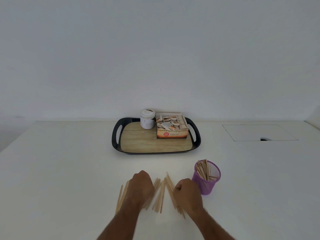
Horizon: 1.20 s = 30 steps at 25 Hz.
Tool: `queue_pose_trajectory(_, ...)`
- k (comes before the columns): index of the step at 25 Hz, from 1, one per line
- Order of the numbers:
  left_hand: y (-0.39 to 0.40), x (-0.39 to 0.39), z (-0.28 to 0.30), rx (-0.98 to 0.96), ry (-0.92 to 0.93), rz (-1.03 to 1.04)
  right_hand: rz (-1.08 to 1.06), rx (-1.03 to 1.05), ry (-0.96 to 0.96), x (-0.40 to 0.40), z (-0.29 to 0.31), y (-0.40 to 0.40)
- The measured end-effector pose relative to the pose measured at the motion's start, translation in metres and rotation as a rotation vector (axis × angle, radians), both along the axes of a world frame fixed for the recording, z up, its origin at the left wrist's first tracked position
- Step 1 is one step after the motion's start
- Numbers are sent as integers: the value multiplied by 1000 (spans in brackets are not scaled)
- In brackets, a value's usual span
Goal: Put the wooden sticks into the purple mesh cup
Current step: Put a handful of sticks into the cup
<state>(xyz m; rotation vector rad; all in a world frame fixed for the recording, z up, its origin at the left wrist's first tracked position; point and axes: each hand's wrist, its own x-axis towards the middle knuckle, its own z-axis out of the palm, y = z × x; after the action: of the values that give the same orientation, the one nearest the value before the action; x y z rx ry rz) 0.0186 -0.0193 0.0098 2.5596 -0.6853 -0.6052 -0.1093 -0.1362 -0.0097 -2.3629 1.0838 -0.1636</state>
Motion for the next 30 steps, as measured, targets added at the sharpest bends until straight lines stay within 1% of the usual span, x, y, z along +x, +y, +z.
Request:
queue_pose_trajectory(3, 0, 1, 5, -82, -19, 21, -20, 41, -89, -2, 7, 2)
queue_pose_trajectory(9, -9, -1, 30, -250, -3, 30, -65, 82, -396, -12, 33, 2)
queue_pose_trajectory(11, -15, -5, 40, -339, 28, 43, -85, 77, -494, -18, 49, -1)
queue_pose_trajectory(14, -31, -17, 56, -551, 133, 31, -141, 8, -588, -32, 75, -15)
queue_pose_trajectory(17, -52, -36, 72, -775, 260, 38, -211, -95, -610, -49, 96, -39)
queue_pose_trajectory(20, -73, -52, 78, -876, 288, 21, -269, -137, -606, -60, 103, -61)
queue_pose_trajectory(24, -92, -66, 72, -891, 249, -6, -294, -132, -534, -62, 96, -74)
queue_pose_trajectory(28, -100, -75, 62, -815, 227, -60, -245, -107, -416, -56, 81, -80)
queue_pose_trajectory(30, -100, -76, 58, -767, 226, -95, -235, -96, -386, -56, 78, -82)
